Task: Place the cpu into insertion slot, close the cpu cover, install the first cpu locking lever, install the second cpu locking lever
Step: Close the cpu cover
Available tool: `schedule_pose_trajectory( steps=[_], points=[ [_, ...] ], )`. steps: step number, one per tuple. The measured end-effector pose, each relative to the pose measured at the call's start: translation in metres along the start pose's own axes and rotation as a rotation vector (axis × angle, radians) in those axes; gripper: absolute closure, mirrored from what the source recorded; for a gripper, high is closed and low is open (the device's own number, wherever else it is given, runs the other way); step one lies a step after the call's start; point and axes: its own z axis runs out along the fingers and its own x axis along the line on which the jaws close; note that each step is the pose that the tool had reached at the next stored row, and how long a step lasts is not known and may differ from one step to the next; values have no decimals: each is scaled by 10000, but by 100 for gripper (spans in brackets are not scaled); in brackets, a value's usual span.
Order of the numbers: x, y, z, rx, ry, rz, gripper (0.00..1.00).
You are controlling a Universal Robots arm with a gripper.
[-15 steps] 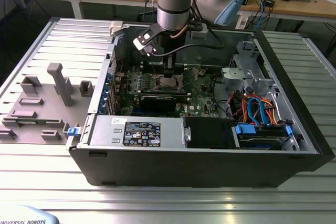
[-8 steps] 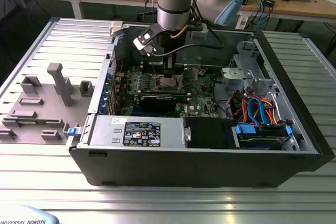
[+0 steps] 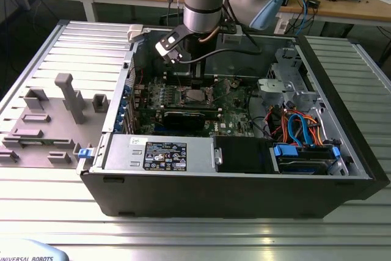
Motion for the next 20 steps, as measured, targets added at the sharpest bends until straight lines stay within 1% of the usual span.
schedule_pose_trajectory(
  steps=[1, 6, 8, 11, 20],
  points=[
    [0, 0, -25, 4, 0, -1, 89],
    [2, 1, -105, 11, 0, -2, 89],
    [2, 1, -147, 14, 0, -2, 89],
    [3, 2, -190, 18, -1, -2, 89],
    [3, 7, -201, 26, -2, -5, 89]
  ],
)
